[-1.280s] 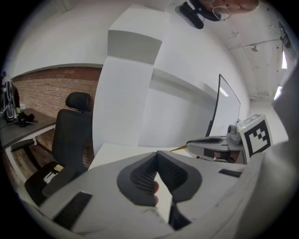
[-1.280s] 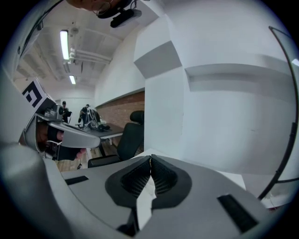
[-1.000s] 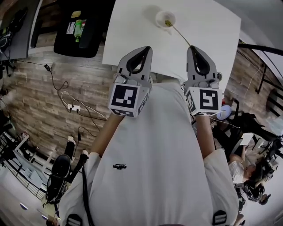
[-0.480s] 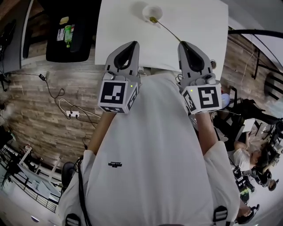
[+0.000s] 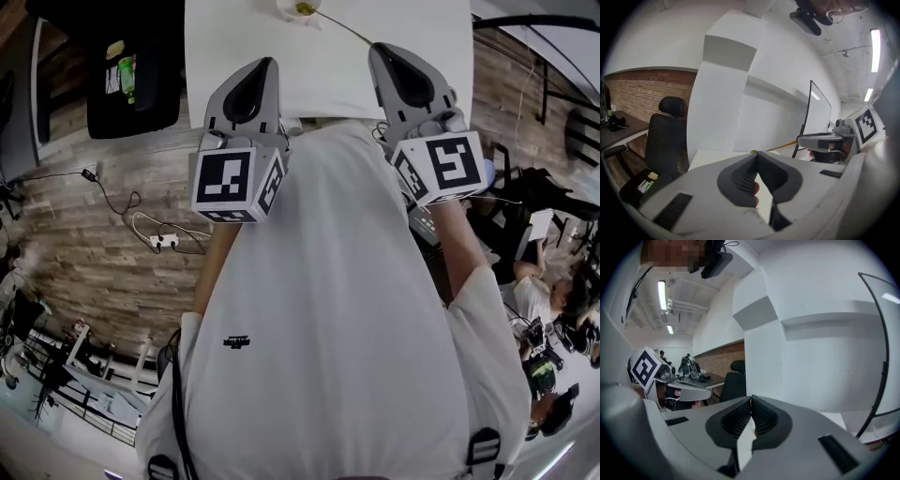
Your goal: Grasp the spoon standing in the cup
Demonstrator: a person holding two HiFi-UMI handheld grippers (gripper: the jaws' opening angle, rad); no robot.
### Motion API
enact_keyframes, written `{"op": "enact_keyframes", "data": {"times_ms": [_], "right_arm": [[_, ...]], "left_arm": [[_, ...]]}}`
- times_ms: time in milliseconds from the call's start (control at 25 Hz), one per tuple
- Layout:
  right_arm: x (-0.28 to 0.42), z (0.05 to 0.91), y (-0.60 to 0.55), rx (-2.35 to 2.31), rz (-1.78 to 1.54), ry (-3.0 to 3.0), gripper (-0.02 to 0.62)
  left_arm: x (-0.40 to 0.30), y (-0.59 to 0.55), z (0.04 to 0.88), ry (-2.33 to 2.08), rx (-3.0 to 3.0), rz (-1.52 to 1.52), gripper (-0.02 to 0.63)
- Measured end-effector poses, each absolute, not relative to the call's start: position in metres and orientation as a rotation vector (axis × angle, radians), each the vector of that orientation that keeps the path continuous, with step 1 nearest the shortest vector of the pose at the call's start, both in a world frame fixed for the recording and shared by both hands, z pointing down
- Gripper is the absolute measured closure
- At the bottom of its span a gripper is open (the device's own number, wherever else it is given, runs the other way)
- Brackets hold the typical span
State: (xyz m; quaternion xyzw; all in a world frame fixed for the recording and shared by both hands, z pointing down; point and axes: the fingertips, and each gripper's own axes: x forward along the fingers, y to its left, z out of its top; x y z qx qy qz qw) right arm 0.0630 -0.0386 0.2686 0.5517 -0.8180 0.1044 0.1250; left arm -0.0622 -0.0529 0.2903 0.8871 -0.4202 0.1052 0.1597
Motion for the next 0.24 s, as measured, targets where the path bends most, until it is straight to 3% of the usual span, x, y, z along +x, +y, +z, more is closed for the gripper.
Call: {"op": "enact_keyframes", "data": {"times_ms": [240], "right_arm": [[0.0645, 0.2681, -0.0319, 1.63, 0.315, -2.377, 0.591]], "left_arm": [[-0.0596, -0.0506, 0.2854, -1.206, 2.54, 0.285, 0.597]]}}
